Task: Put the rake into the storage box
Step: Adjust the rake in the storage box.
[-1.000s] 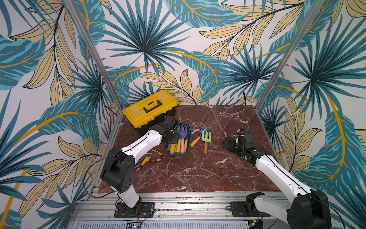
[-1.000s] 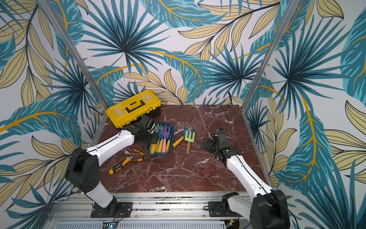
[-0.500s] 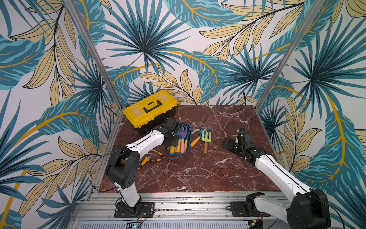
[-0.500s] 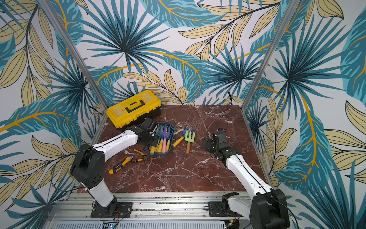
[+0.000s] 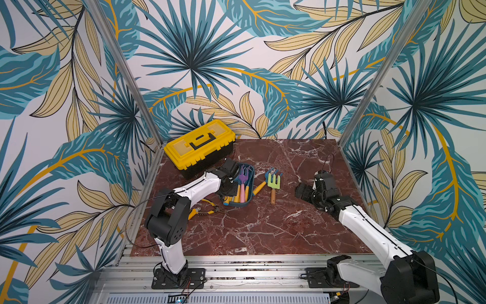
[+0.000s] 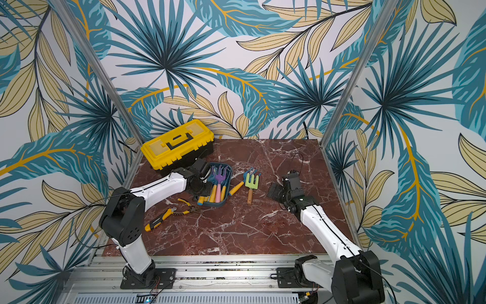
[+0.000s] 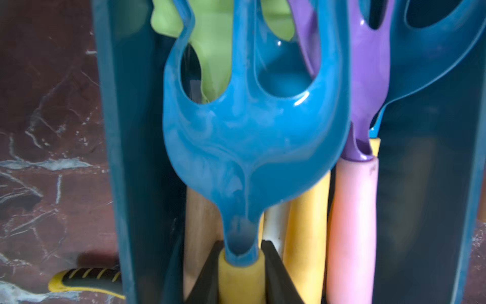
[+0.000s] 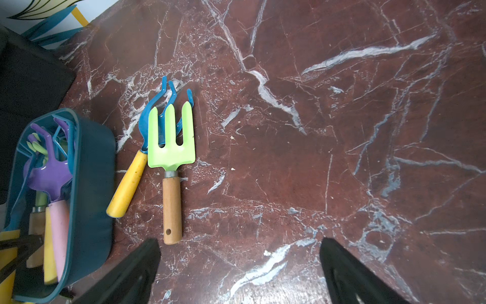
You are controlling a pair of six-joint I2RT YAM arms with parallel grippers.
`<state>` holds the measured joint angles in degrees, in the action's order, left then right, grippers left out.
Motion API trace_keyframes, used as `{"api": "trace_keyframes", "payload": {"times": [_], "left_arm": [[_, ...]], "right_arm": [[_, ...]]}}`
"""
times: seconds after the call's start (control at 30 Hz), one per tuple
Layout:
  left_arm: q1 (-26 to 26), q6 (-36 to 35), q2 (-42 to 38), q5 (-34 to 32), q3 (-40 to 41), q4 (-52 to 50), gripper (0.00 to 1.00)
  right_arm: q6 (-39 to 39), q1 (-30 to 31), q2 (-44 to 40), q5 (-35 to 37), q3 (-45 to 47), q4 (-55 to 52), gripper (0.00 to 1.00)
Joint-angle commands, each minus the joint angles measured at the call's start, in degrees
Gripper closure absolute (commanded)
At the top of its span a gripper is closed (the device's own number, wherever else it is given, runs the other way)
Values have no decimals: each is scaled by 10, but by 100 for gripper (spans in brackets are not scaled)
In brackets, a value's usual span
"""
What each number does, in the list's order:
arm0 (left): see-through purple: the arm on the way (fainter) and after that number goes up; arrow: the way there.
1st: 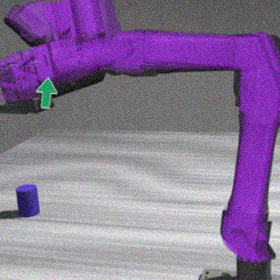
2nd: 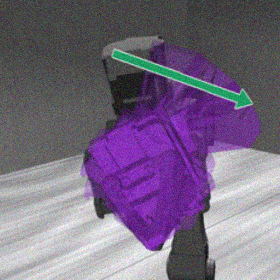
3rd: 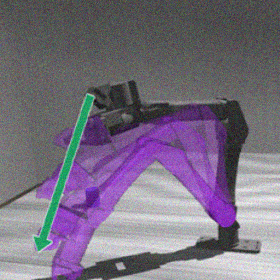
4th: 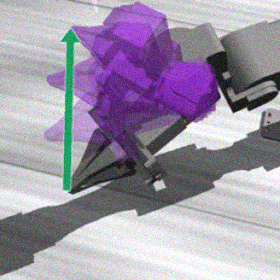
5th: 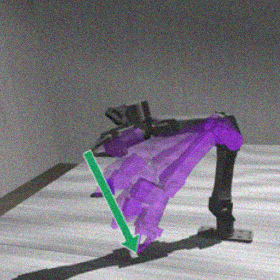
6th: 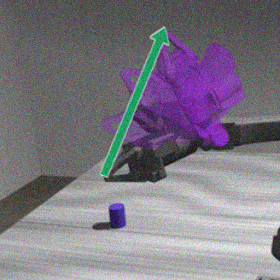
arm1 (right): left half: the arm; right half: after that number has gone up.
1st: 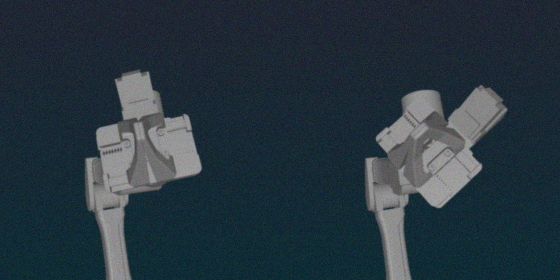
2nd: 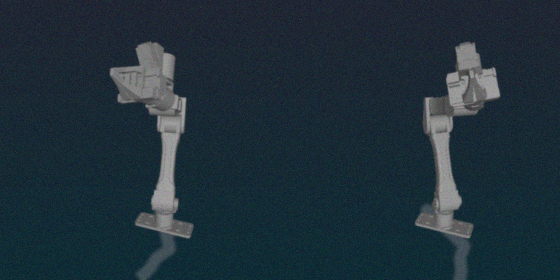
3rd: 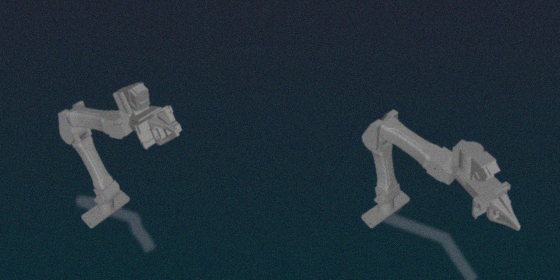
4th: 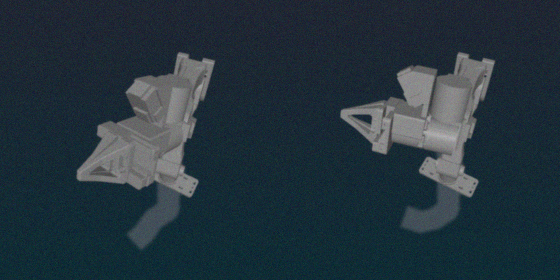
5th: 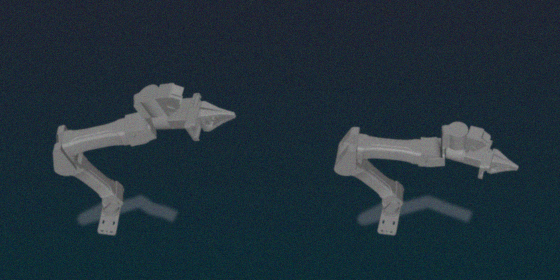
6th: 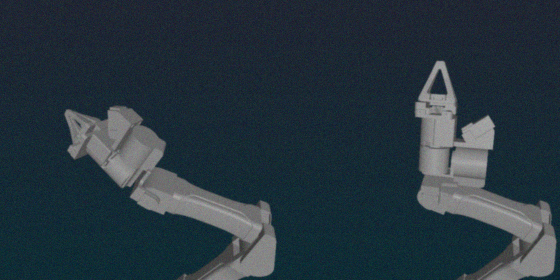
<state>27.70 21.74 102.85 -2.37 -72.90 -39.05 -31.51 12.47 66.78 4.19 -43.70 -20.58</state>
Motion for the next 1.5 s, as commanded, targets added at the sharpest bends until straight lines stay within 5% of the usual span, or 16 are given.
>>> {"api": "trace_keyframes", "payload": {"times": [0.0, 0.27, 0.7, 1.47], "left_arm": [[2, 6, -41, -21, -17, -20, 79], [1, 3, -71, -34, -25, -13, 84], [-3, 1, 17, -36, -56, 26, 85], [-12, -18, 29, -35, -51, 43, 69]], "right_arm": [[-5, -2, 1, -4, 10, 8, 1], [-5, -2, 3, -7, 11, 9, 1], [-4, -2, -1, -4, 11, 8, 1], [-7, -2, 14, -14, 10, 13, 1]]}}
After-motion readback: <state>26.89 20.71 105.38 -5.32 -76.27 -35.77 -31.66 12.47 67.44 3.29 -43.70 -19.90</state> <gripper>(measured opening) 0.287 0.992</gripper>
